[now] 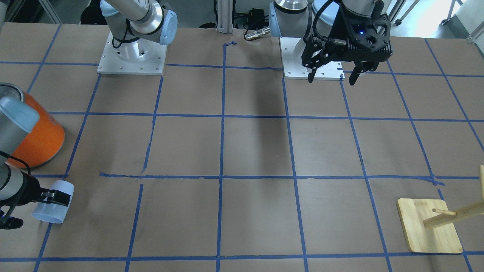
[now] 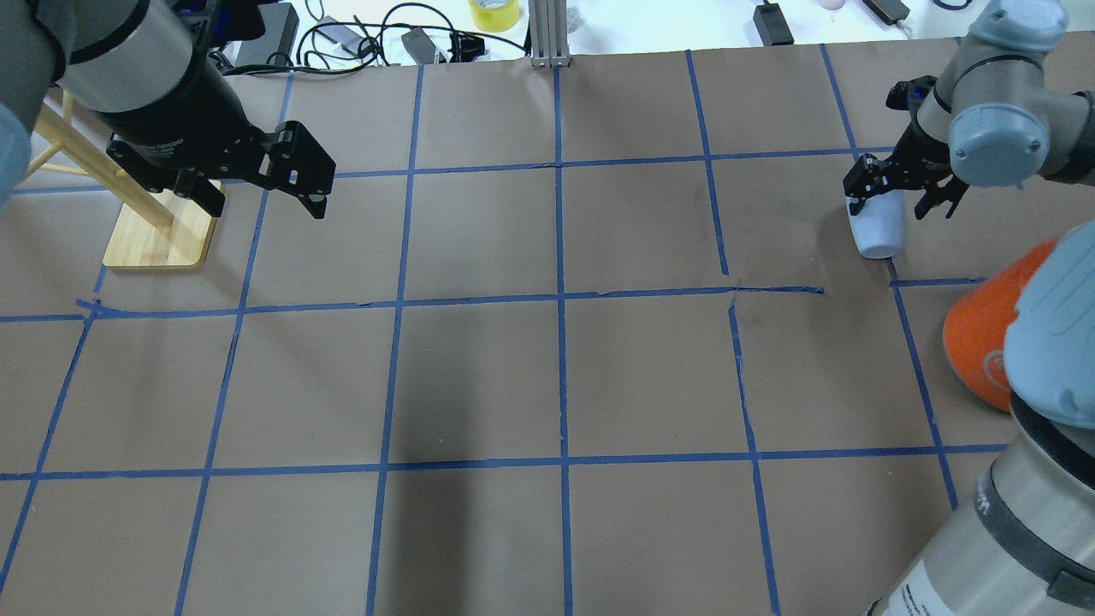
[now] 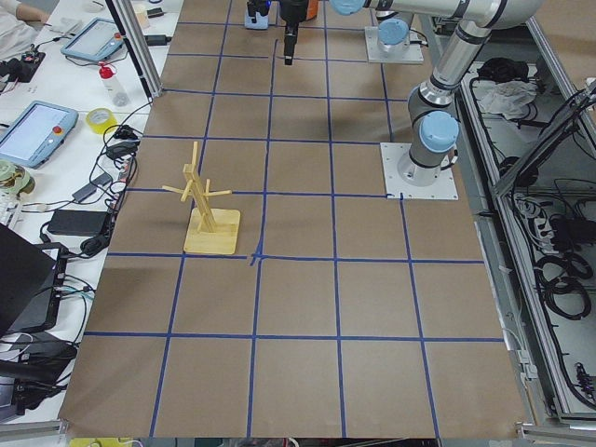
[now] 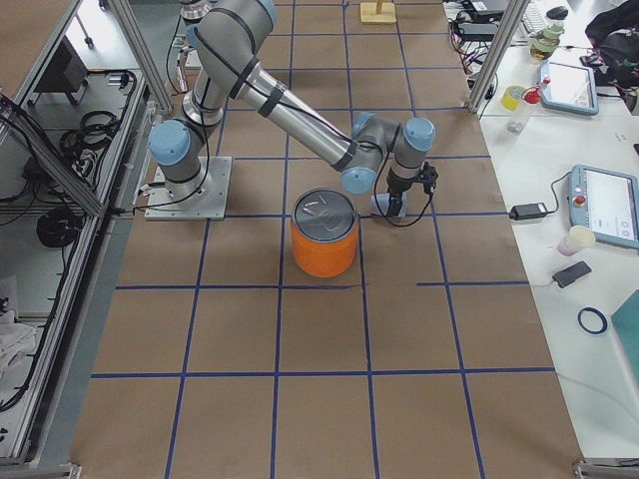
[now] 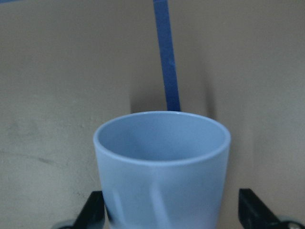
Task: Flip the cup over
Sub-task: 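Move the right gripper down onto the upside-down light blue cup and grasp it, then carry the cup with the right gripper toward the table center, then lay the cup on its side and release it, raising the right gripper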
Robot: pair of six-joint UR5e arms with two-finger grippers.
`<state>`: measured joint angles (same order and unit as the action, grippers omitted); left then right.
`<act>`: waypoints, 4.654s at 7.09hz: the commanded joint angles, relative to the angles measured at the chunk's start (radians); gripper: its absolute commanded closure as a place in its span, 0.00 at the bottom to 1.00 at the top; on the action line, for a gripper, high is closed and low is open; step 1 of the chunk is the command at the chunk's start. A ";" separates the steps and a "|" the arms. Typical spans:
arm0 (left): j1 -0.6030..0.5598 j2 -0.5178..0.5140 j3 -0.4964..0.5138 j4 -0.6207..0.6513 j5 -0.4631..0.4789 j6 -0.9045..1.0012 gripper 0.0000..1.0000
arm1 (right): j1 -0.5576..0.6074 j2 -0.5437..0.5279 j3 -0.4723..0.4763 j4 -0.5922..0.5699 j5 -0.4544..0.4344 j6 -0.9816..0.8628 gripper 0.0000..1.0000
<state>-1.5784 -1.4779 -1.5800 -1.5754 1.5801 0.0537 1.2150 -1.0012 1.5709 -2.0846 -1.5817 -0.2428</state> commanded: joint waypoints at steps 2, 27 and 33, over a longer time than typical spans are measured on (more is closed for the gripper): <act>0.000 -0.001 0.000 0.000 0.001 0.000 0.00 | 0.001 0.026 -0.002 -0.009 0.034 -0.021 0.37; 0.002 -0.001 -0.009 -0.002 -0.002 0.005 0.00 | 0.851 0.061 -0.107 -0.086 -0.090 -0.891 0.00; 0.055 -0.036 -0.021 0.075 -0.288 0.009 0.00 | 0.579 -0.312 -0.083 0.248 -0.072 -0.865 0.00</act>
<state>-1.5513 -1.4980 -1.5943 -1.5204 1.3922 0.0614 1.8507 -1.2465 1.4872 -1.8936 -1.6563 -1.1188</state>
